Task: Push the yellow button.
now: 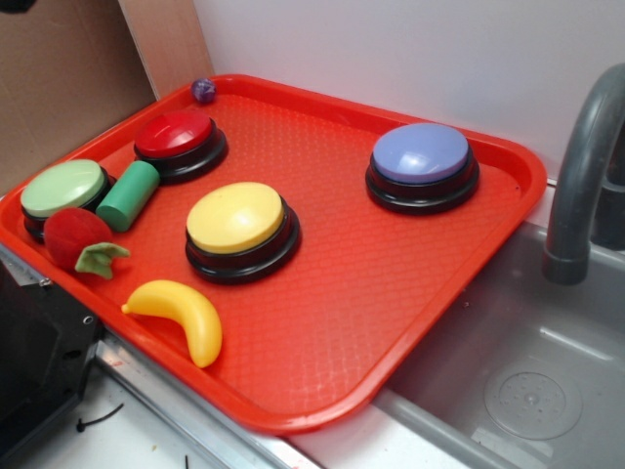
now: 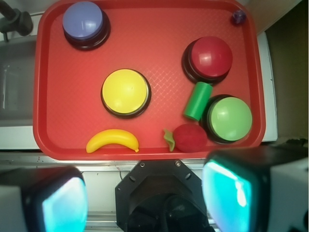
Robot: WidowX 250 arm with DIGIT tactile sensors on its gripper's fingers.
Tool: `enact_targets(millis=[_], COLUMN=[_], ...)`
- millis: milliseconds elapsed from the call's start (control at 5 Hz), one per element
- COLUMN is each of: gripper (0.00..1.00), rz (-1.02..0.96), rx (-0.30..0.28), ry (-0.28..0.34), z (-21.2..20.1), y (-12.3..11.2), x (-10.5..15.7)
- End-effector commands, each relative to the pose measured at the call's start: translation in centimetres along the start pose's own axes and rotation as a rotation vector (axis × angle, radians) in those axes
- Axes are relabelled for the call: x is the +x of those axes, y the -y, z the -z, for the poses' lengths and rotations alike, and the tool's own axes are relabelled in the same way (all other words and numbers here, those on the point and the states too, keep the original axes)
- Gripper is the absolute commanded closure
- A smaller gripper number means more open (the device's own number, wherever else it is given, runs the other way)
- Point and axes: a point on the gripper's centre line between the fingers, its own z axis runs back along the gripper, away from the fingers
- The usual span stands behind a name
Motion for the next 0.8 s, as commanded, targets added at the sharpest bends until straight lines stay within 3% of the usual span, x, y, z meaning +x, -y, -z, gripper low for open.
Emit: enact_targets(millis=[0,200,600], gripper=[0.00,0.00,0.00], rz=[0.294,0.373,0.483], rx=[-0.024,-0.036,0.006], ry=[0.082,0.066,-0.040], z=[7.7,11.9,18.1], y=[2.4,2.2,4.2], x=[6.7,7.4,7.0])
